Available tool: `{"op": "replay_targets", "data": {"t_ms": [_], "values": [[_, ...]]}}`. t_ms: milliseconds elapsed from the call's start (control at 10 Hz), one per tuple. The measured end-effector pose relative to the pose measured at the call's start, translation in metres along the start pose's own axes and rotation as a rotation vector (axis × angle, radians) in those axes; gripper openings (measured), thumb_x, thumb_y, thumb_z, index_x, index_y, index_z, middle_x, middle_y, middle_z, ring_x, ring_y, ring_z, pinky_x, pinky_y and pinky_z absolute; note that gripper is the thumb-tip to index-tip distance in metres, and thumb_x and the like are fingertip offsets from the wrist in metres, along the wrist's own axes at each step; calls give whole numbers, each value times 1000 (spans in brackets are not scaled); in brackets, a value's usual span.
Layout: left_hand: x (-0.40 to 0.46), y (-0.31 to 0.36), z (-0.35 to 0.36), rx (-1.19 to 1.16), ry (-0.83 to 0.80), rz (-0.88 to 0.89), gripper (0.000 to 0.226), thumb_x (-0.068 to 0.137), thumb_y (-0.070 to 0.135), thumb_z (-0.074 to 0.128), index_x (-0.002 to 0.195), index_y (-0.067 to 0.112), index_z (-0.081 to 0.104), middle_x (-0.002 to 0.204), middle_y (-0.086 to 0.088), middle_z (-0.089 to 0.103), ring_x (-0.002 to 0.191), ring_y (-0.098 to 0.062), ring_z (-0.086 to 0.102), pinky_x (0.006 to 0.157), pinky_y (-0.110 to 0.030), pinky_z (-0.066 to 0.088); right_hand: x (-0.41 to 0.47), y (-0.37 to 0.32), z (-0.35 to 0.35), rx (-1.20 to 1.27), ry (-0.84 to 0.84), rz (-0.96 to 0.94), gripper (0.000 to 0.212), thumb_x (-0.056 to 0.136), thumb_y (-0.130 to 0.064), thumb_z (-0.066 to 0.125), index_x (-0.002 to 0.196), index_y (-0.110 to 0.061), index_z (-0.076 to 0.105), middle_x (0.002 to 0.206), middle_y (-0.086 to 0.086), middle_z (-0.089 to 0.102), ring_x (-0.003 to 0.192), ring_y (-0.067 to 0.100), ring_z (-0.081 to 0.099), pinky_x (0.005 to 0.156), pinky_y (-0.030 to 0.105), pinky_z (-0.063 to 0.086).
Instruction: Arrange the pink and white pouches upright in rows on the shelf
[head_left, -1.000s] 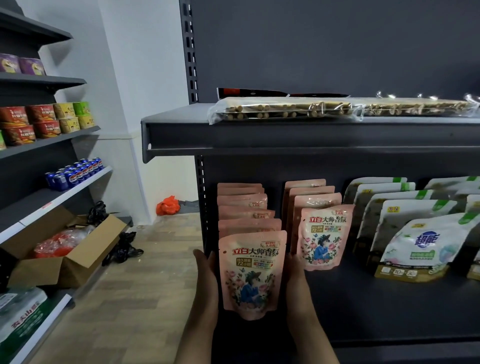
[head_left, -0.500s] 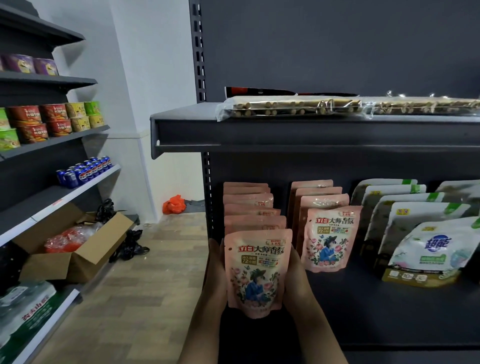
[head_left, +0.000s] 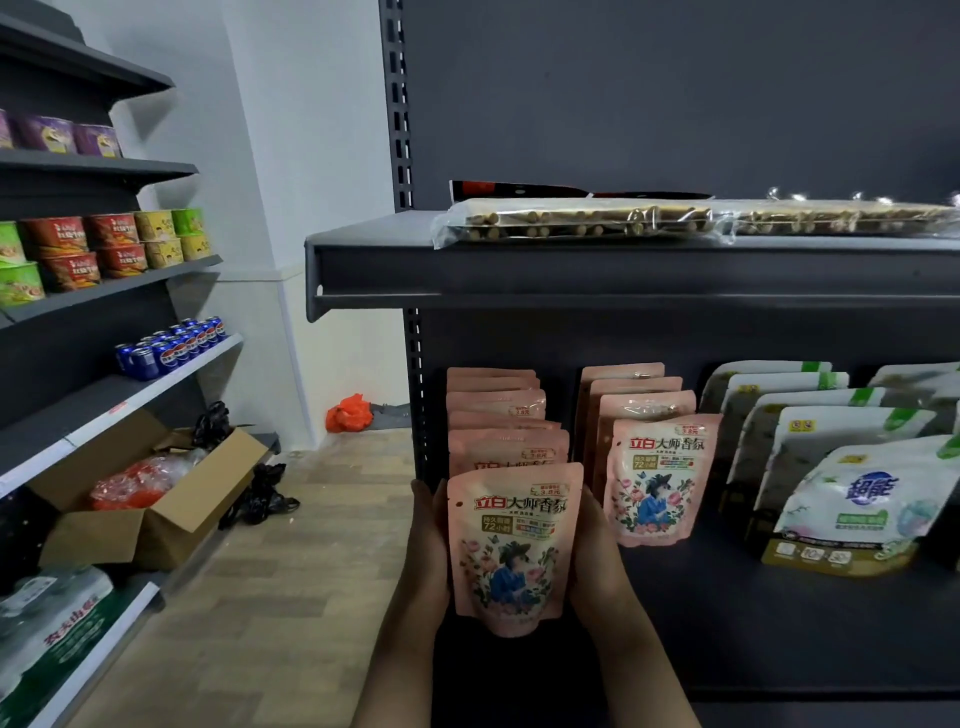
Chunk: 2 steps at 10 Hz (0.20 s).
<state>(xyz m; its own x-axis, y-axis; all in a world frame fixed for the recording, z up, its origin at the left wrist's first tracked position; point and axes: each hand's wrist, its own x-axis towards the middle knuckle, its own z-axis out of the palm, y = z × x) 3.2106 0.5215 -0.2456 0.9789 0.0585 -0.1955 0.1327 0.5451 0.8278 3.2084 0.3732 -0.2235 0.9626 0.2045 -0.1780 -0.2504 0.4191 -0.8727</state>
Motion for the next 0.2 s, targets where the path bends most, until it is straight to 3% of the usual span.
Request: {"op": "replay_targets", "data": {"t_ms": [100,200], "values": [[-8,16,6,55,107,93,66,92,61,12,121,22,57,118,-14,63,114,-34,56,108,-54,34,8,-2,-10,-5,72,-44,55,99,-47,20,138,-18,44,135,8,55,125,25,50,107,46,37],[-30,34,20,231,130,208,51,95,56,12,122,36,50,105,17,59,99,-6,55,104,-31,38,7,-13,-13,-135,147,-146,50,98,-45,32,139,-18,42,142,3,48,131,22,44,104,35,36]]}}
